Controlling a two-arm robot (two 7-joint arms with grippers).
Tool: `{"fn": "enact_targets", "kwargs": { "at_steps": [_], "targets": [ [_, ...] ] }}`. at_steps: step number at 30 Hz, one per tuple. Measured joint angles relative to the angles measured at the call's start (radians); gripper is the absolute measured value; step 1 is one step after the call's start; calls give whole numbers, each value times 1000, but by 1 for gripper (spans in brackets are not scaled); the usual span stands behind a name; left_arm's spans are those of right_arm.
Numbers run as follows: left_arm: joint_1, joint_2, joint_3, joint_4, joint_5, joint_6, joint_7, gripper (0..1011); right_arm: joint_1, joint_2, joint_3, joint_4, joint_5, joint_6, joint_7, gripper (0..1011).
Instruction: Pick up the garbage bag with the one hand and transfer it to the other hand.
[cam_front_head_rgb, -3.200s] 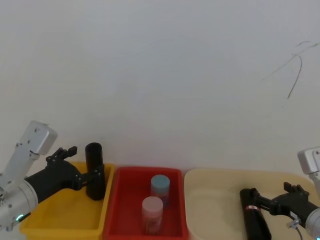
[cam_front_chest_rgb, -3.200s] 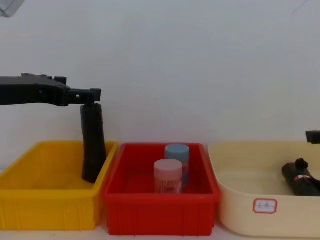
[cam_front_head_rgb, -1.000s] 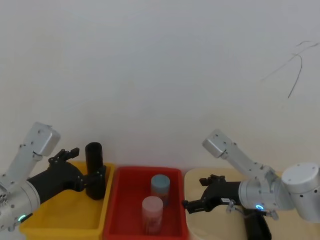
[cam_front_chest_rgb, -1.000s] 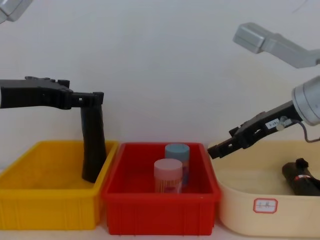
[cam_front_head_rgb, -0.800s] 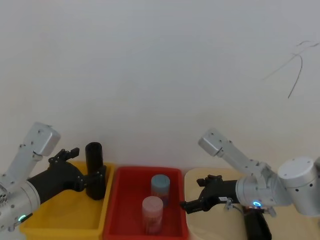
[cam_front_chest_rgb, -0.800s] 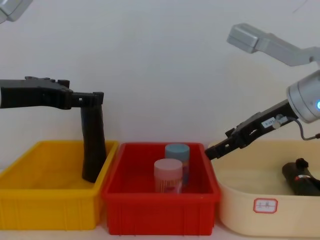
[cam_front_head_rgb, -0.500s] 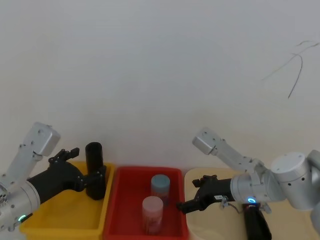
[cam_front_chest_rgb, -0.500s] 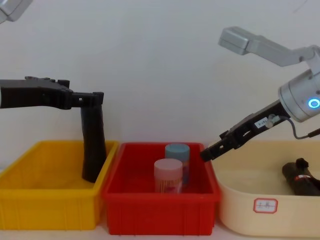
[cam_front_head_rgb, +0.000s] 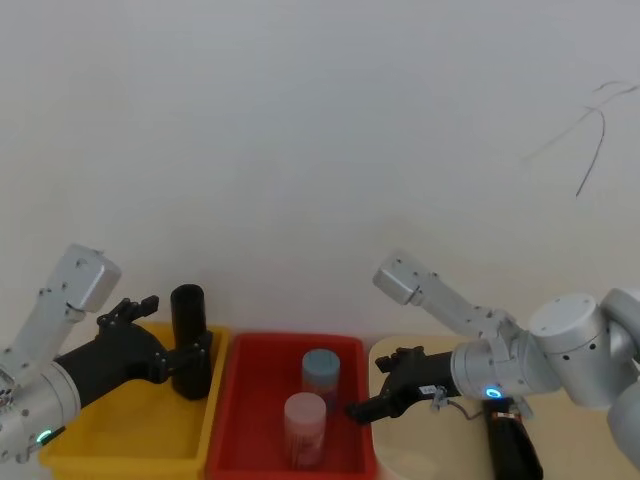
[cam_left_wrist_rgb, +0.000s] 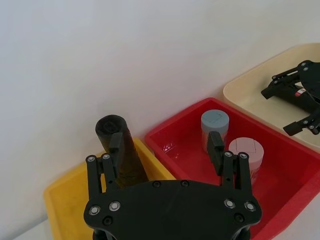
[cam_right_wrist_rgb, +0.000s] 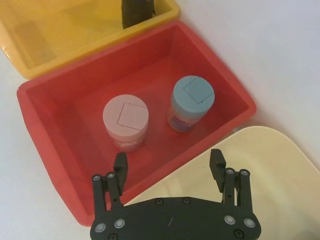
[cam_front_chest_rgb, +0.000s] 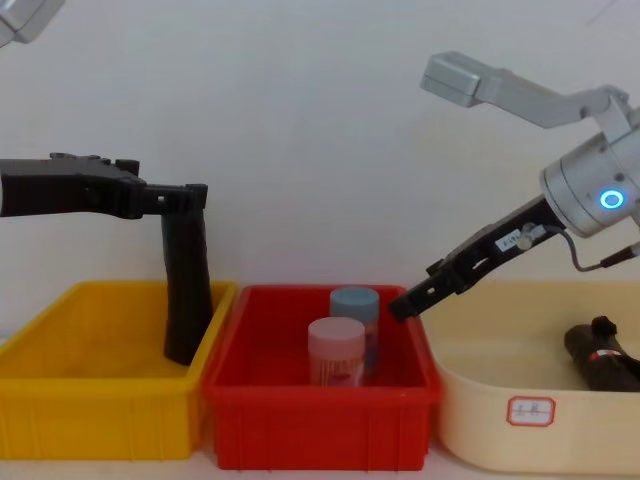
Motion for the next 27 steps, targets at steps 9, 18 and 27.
{"fn": "enact_targets", "kwargs": {
  "at_steps": [9,18,27],
  "targets": [
    [0,0,0,0,0,0,0,1000,11,-4,-7,10,0,-3,6,999],
    [0,0,0,0,0,0,0,1000,15,-6,-10,14,0,-5,9,999],
    [0,0,0,0,0,0,0,1000,10,-2,-1,1,13,-11,7,999]
  ]
}}
